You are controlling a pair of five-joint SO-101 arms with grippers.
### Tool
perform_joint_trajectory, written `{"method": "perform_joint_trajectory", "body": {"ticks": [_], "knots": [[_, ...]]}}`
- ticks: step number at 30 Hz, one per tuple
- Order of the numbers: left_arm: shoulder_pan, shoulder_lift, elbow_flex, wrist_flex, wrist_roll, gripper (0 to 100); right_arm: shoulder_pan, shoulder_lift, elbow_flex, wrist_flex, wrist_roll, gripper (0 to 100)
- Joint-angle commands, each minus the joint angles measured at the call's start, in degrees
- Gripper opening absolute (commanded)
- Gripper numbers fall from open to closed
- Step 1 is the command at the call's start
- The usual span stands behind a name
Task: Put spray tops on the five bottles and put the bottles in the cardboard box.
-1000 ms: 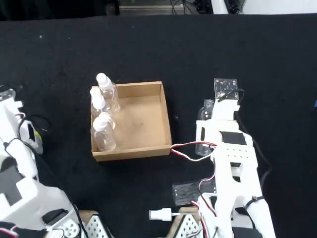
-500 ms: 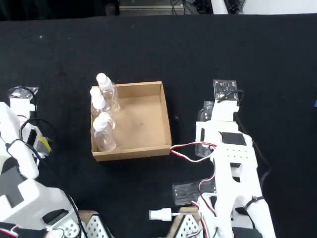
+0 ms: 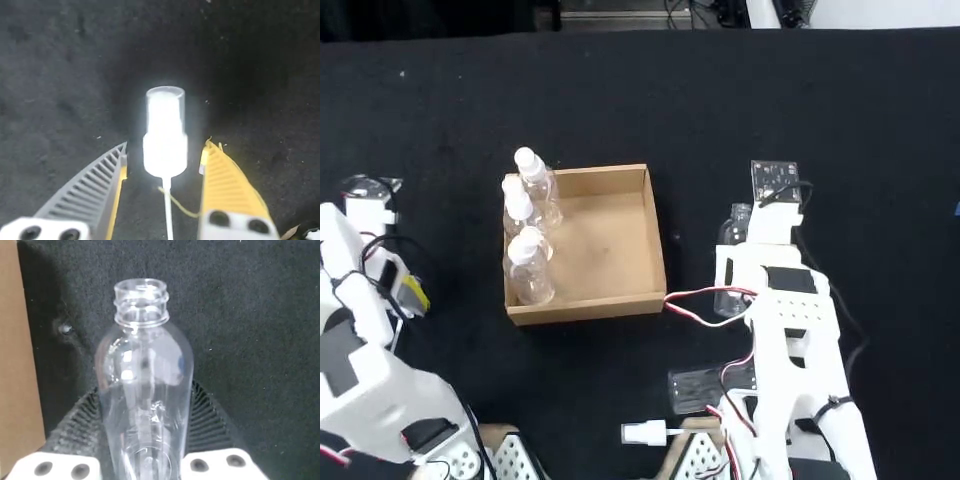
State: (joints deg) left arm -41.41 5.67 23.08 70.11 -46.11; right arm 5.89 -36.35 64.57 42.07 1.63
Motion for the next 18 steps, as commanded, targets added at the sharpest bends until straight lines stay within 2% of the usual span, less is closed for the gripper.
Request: {"method": "perform_joint_trajectory", "body": {"ticks": [1,13,18], "knots": [[2.24,0.79,-2.07,-0.53,-0.35,21,-1.14,0.04,-0.22,-1.58,0.35,1.1],[2.86,1.41,-1.1,-3.69,-0.18,21,-1.14,-0.04,-0.22,-1.58,0.35,1.1],[2.68,1.32,-0.84,-1.85,-0.35,2,-1.14,-0.04,-0.22,-1.58,0.35,1.1]]}}
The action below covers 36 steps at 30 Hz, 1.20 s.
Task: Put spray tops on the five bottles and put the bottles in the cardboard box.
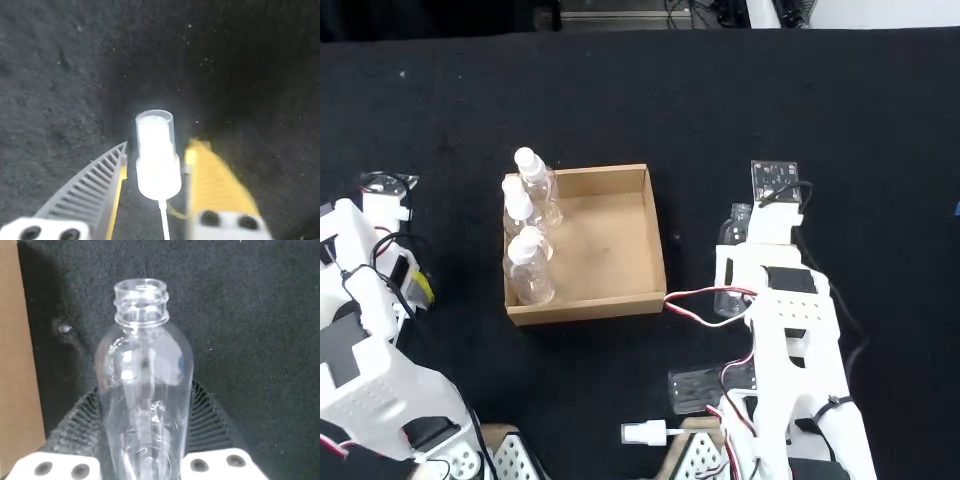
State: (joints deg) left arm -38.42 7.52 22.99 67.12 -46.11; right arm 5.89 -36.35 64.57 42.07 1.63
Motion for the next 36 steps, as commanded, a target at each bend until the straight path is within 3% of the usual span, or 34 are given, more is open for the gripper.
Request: {"method": "perform_joint_trajectory", "body": {"ticks": [1,9,13,24,30,36], "knots": [[-0.31,-0.62,-0.75,2.46,-0.44,5,-1.14,-0.04,-0.22,-1.58,0.35,1.1],[-1.19,-1.67,-6.55,9.76,-1.67,3,-0.88,-0.04,-0.22,-1.58,0.35,1.1],[-2.07,-8.53,-7.52,13.45,-1.41,3,-0.79,-0.13,-0.48,-1.49,0.35,1.1],[-1.01,-39.82,-5.05,13.63,20.84,3,-0.7,-8.22,-0.75,-0.97,-0.18,1.0],[4.79,-43.96,-10.24,15.91,31.12,3,5.63,-16.66,1.19,-0.97,1.76,1.0],[7.69,-39.74,-13.85,16.09,36.4,3,13.71,-9.36,-3.38,2.11,10.02,1.0]]}}
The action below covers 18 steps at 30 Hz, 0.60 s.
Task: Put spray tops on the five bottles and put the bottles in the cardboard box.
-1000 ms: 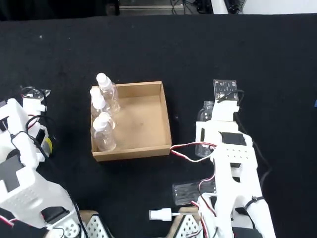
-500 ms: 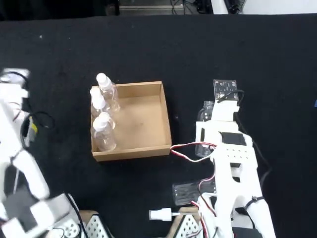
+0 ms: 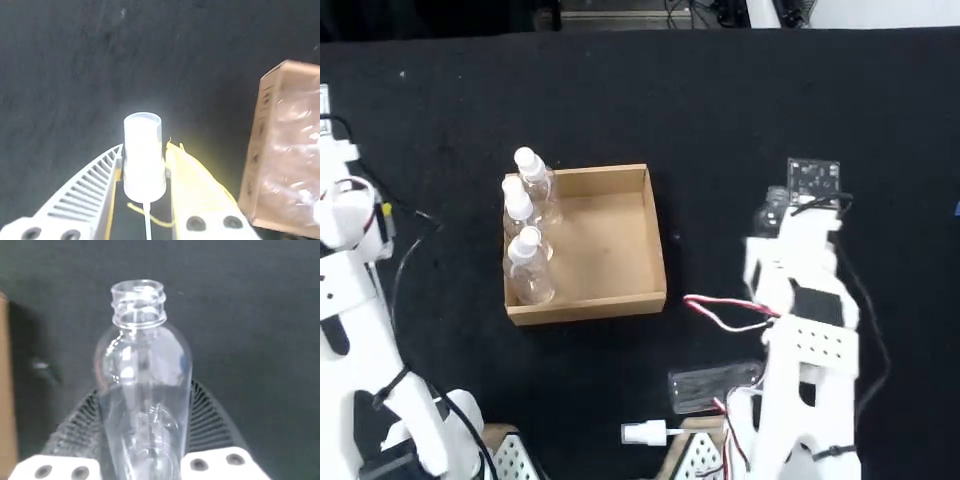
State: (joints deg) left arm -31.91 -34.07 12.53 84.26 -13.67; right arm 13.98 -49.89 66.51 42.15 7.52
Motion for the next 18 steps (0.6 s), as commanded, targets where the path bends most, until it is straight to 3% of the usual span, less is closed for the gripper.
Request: {"method": "perform_joint_trajectory", "body": {"ticks": [1,6,11,18], "knots": [[1.19,3.43,-2.15,-2.46,5.8,3,7.03,6.46,-6.73,2.55,4.48,1.0],[1.71,8.09,5.32,-9.58,13.01,3,14.24,16.57,-15.08,1.05,5.36,1.0],[1.54,9.76,12.35,-14.42,13.71,3,21.63,28.79,-22.73,5.36,12.66,1.0],[1.63,9.32,18.33,-18.29,16.97,3,27.43,42.42,-27.74,6.68,13.8,1.1]]}}
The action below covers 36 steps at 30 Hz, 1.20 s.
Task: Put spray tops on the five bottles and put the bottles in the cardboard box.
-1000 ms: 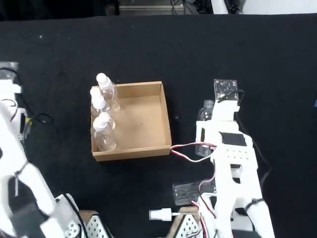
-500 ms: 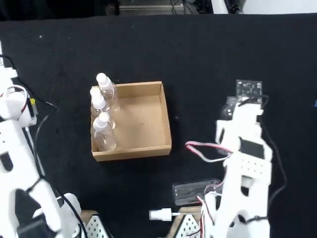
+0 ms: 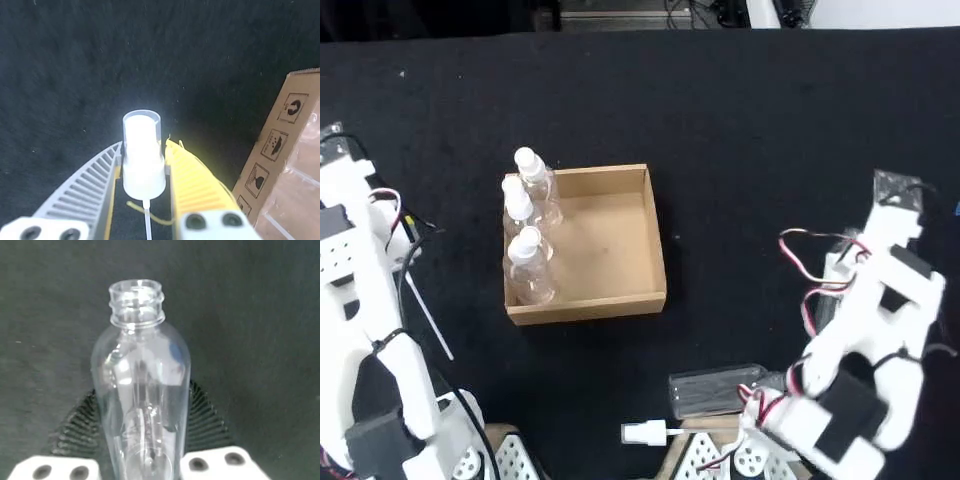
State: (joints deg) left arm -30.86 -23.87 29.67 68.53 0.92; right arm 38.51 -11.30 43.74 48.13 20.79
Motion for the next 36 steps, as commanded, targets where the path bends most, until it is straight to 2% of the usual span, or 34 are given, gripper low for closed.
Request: {"method": "perform_joint_trajectory", "body": {"ticks": [1,5,10,24,29,33,36], "knots": [[0.66,-0.88,1.8,-2.99,2.37,3,2.99,5.14,-5.41,1.14,0.53,1.1],[0.57,-0.88,3.47,-4.04,2.29,3,2.81,8.92,-7.96,4.31,0.53,3.2],[0.57,-0.35,3.74,-3.96,2.29,3,2.55,11.65,-13.05,11.78,0.62,20.9],[0.57,-0.88,4.88,-4.13,2.29,3,1.05,13.14,-29.32,24.7,2.9,20.5],[0.48,-0.88,4.88,-4.04,2.29,3,0.97,19.91,-35.38,27.69,2.9,20.7],[0.48,-0.88,4.88,-4.04,2.29,3,1.05,28.0,-40.84,31.3,2.9,25.9],[0.48,-0.79,4.88,-4.04,2.29,3,0.7,31.78,-43.74,33.14,2.9,25.7]]}}
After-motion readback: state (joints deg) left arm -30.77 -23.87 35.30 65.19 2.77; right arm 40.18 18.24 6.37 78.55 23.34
